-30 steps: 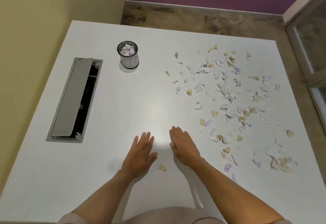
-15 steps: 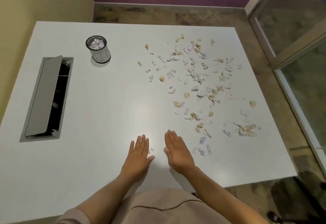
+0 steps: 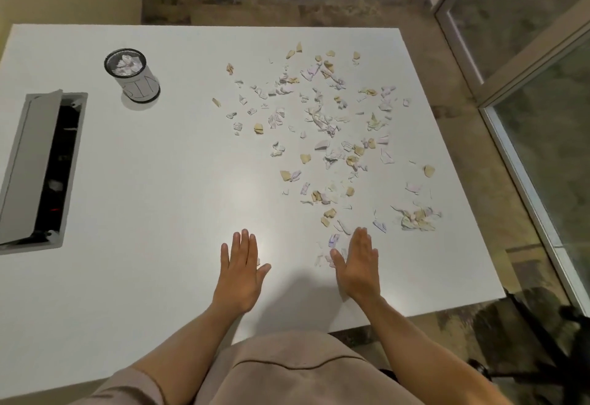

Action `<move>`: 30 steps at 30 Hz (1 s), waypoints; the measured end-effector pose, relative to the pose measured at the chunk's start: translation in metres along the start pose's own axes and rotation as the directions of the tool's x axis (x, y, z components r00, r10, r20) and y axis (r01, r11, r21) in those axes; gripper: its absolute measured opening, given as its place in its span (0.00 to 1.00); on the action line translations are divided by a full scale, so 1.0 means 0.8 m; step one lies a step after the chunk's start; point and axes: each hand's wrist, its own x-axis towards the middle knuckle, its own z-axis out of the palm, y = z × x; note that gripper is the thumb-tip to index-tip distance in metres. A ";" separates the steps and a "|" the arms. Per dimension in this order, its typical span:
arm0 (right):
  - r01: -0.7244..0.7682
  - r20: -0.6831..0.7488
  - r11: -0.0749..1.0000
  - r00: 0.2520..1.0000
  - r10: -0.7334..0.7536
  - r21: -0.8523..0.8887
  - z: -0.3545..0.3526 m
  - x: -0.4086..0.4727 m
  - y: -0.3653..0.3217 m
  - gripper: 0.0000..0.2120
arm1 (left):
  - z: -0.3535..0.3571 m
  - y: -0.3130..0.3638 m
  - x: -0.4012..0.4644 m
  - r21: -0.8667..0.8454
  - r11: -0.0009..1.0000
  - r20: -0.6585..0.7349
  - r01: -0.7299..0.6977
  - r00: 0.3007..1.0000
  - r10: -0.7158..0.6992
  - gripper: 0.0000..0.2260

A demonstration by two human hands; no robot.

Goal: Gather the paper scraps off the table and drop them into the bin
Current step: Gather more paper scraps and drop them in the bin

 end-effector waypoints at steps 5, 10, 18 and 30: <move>0.222 0.043 0.972 0.975 -0.219 -0.079 0.007 0.024 -0.019 0.36 | 0.009 0.020 0.013 -0.042 0.998 -0.037 0.040 0.998 -0.042 0.32; 0.446 -0.024 0.892 0.893 -0.449 -0.073 0.008 0.019 -0.023 0.32 | 0.014 0.032 0.029 -0.134 0.990 -0.018 -0.045 0.999 0.043 0.29; 0.203 -0.181 0.972 0.967 -0.180 0.114 -0.045 0.074 -0.012 0.29 | -0.061 0.049 0.125 -0.311 0.943 -0.241 -0.116 0.970 0.040 0.20; 0.280 0.159 0.960 0.948 -0.274 -0.018 -0.059 0.144 -0.050 0.29 | -0.073 0.093 0.216 0.016 0.985 0.089 -0.172 0.982 0.170 0.25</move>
